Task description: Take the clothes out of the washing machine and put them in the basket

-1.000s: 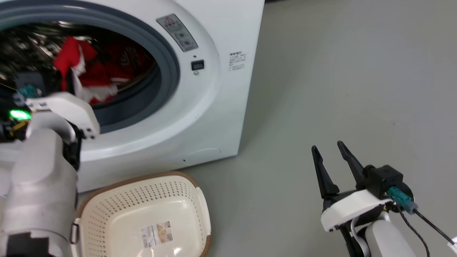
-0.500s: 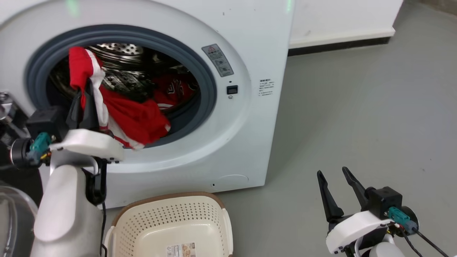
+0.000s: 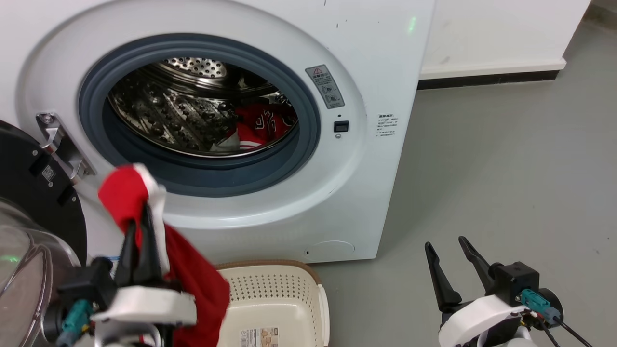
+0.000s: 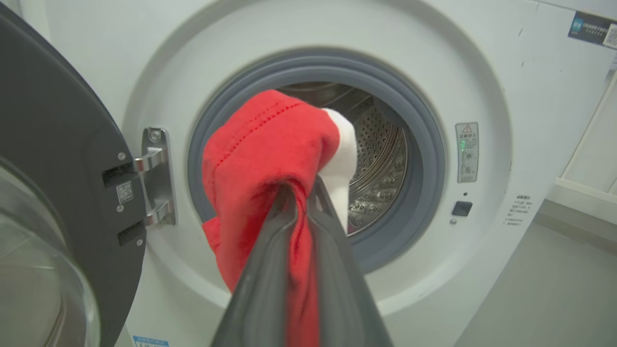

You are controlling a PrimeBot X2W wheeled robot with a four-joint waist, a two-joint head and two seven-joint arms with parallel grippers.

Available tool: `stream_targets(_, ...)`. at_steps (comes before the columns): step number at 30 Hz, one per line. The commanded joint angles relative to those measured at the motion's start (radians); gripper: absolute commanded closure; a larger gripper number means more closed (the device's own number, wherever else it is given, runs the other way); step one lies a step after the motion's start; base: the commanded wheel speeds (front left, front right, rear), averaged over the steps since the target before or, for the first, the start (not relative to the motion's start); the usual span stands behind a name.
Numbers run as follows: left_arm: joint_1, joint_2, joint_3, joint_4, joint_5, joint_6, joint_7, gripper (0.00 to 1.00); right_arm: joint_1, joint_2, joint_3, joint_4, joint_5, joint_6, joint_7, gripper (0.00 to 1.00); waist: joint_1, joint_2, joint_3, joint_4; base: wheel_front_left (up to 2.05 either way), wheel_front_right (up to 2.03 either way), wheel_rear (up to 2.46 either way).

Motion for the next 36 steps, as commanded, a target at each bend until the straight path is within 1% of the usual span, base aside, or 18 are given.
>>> stream_targets(1,0.036,-0.011,-0.002,0.003,-0.009,0.012,0.007,1.0,0.001,0.0,0.003,-0.007,0.004,-0.001,0.0,0.0,0.0002,-0.0001,0.01,0.008,0.0,0.0,0.0)
stream_targets(3,0.076,-0.017,-0.011,0.039,-0.018,0.017,0.015,1.0,-0.003,0.0,0.004,-0.009,0.005,-0.001,0.002,0.0,0.0002,-0.0001,0.016,0.016,0.0,0.0,0.0)
stream_targets(6,0.1,-0.029,-0.024,0.116,-0.056,-0.003,0.008,1.0,-0.017,0.0,0.006,-0.012,0.006,-0.001,0.0,0.0,0.0002,-0.0001,0.037,0.024,0.0,0.0,0.0)
stream_targets(8,0.105,-0.034,-0.028,0.181,-0.07,-0.008,-0.003,1.0,-0.024,0.0,0.007,-0.013,0.007,-0.001,-0.003,0.0,0.0002,-0.0001,0.049,0.029,0.0,0.0,0.0)
stream_targets(14,0.036,-0.039,-0.041,0.399,-0.091,-0.027,-0.045,1.0,-0.044,0.0,0.015,-0.009,0.019,-0.001,-0.007,0.0,0.0002,-0.0001,0.104,0.049,0.0,0.0,0.0)
stream_targets(20,-0.1,-0.035,-0.052,0.656,-0.092,-0.049,-0.068,1.0,-0.085,0.0,0.028,-0.012,0.021,-0.001,-0.015,0.0,0.0002,-0.0001,0.193,0.051,0.0,0.0,0.0)
stream_targets(25,-0.239,-0.028,-0.056,0.881,-0.099,-0.066,-0.078,1.0,-0.131,0.0,0.032,-0.023,0.009,-0.001,-0.011,0.0,0.0002,-0.0001,0.295,0.045,0.0,0.0,0.0)
stream_targets(26,-0.323,-0.026,-0.057,1.005,-0.102,-0.07,-0.082,1.0,-0.159,0.0,0.036,-0.027,-0.001,-0.001,-0.011,0.0,0.0002,-0.0001,0.36,0.032,0.0,0.0,0.0)
stream_targets(31,-0.44,-0.017,-0.052,1.166,-0.113,-0.072,-0.082,1.0,-0.204,0.0,0.04,-0.032,-0.001,-0.001,-0.017,0.0,0.0002,-0.0001,0.468,0.009,0.0,0.0,0.0)
stream_targets(36,-0.526,0.001,-0.027,1.285,-0.143,-0.067,-0.079,1.0,-0.247,0.0,0.056,-0.029,0.006,-0.001,-0.025,0.0,0.0002,-0.0001,0.563,-0.014,0.0,0.0,0.0)
